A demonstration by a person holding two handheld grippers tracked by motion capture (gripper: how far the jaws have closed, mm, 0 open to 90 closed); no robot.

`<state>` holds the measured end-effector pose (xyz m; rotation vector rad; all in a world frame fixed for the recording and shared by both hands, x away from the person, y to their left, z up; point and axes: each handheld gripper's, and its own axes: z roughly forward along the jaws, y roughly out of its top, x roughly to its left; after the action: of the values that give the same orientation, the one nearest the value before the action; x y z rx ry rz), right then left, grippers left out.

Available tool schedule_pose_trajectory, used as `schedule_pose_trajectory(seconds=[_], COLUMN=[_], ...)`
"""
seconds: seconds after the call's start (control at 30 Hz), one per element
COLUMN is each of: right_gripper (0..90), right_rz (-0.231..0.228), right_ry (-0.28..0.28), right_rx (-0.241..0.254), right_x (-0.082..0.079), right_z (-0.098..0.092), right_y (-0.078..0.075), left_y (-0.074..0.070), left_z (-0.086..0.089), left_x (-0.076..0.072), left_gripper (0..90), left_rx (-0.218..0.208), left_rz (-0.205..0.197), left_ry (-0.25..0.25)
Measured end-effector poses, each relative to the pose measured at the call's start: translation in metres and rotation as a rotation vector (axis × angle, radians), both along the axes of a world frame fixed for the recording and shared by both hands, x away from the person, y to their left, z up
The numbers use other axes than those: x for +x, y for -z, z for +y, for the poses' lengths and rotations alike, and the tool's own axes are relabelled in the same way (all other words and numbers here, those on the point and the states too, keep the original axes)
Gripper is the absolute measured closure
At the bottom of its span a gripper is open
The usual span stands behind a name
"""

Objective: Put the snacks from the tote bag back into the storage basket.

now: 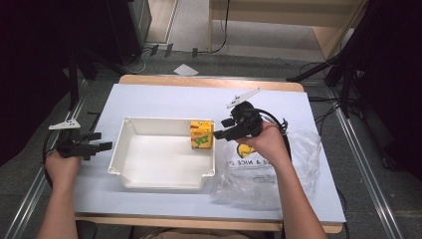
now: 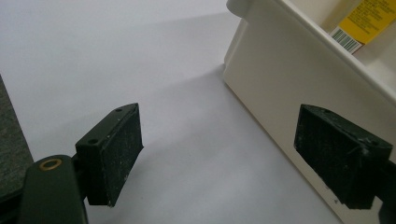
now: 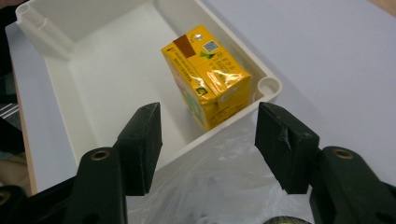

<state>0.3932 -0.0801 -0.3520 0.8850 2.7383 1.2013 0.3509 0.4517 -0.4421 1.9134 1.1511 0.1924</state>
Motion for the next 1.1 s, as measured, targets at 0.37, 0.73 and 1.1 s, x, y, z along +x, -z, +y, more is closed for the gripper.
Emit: schedule_pose_trajectory(seconds=[0.37, 0.73, 1.1], right_gripper=[33.6, 29.6, 29.1], right_rz=[-0.009, -0.017, -0.024], right_ry=[0.060, 0.134, 0.217], right_rx=[0.027, -0.004, 0.001], right_x=[0.005, 0.010, 0.014], right_z=[-0.028, -0.053, -0.082], right_y=[0.002, 0.013, 0.021], left_y=[0.000, 0.000, 0.000], left_z=[-0.003, -0.008, -0.012], left_x=[0.004, 0.010, 0.013], left_gripper=[16.3, 16.3, 16.3], left_rx=[0.000, 0.001, 0.008], left_rz=[-0.001, 0.001, 0.006], left_ry=[0.008, 0.017, 0.024])
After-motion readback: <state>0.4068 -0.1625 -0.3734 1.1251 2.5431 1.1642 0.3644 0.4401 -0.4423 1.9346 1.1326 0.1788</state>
